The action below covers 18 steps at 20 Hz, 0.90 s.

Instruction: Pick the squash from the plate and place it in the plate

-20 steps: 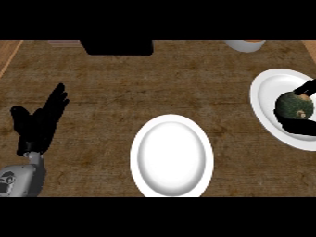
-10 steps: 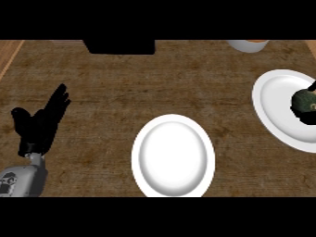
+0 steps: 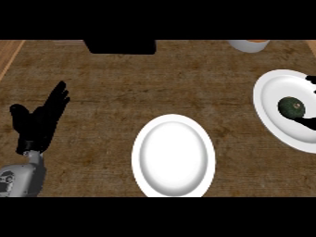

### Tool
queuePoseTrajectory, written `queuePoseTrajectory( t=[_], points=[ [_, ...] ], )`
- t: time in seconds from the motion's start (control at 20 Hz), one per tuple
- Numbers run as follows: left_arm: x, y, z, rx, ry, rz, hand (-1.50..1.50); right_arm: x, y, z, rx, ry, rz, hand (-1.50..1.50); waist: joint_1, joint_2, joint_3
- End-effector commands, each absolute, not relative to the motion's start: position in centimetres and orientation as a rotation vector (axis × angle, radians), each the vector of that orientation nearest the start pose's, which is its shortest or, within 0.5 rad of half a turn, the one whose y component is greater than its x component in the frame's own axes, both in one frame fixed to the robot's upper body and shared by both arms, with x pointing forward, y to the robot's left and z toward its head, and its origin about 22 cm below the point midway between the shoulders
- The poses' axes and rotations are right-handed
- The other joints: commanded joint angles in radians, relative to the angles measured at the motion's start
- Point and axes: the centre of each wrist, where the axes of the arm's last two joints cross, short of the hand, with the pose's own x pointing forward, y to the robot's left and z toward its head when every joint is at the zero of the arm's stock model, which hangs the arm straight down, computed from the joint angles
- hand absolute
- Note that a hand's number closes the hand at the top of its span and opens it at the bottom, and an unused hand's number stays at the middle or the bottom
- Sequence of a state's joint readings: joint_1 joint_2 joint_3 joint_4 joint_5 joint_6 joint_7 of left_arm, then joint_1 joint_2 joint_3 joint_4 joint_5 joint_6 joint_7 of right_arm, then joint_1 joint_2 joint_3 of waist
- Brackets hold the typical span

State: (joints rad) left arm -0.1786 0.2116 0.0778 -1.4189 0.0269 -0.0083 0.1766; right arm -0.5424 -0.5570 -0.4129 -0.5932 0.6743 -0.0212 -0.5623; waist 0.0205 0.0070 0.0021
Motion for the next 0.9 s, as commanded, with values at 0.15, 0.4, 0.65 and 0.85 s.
queuePoseTrajectory(
  t=[0.15,0.4,0.65,0.85],
  points=[
    [28.5,27.7,1.8,0.154,-1.395,-0.081,0.0,34.5,-44.5,5.3,-0.671,-1.897,0.527,-1.5,-0.019,-0.007,-0.001],
    [27.6,28.6,0.4,0.199,-1.4,-0.082,0.0,34.4,-45.8,8.2,-0.448,-1.969,0.385,-1.5,-0.035,-0.014,-0.004],
    [28.2,29.1,1.0,0.181,-1.405,-0.064,0.0,32.9,-48.3,7.4,-0.226,-1.799,0.231,-1.5,-0.035,-0.01,-0.003],
    [28.2,29.6,1.6,0.168,-1.401,-0.059,0.0,31.4,-49.6,6.9,-0.137,-1.747,0.2,-1.5,-0.025,-0.008,-0.002]
  ],
)
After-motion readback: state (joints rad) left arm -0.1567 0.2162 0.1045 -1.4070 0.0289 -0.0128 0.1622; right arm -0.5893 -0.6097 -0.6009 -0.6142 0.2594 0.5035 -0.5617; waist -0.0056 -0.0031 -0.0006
